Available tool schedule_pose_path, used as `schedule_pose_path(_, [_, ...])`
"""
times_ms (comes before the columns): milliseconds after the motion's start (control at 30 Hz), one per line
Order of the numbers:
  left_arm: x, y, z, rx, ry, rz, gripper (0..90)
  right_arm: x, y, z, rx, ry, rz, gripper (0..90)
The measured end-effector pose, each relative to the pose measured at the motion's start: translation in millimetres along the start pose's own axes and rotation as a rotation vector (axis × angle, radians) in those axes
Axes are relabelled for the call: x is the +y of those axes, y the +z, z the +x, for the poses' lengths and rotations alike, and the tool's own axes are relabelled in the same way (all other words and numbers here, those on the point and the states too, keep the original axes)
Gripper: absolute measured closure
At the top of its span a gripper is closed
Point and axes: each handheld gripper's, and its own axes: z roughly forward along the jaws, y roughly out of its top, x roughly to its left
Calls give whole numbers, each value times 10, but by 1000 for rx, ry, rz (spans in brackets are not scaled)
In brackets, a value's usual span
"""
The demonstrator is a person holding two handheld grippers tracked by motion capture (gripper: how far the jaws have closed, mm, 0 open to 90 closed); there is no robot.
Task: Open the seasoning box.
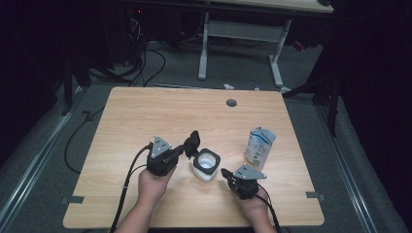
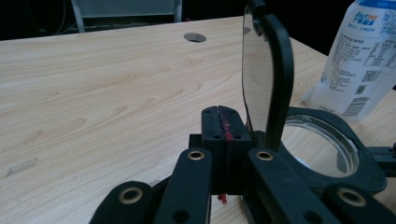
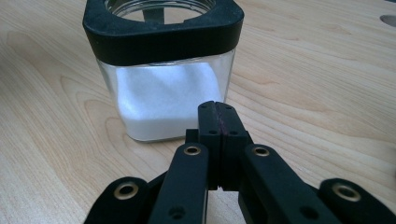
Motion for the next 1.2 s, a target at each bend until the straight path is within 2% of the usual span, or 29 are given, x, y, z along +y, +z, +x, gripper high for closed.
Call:
schedule_pose_path(500, [101,-7,-25,-5,1,-17,900,8,24,27,7,-9,1,900])
schedule_pose_path(1200, [81,1,-93,-23,-1,-15,900,17,63,83,15,-21,11,900])
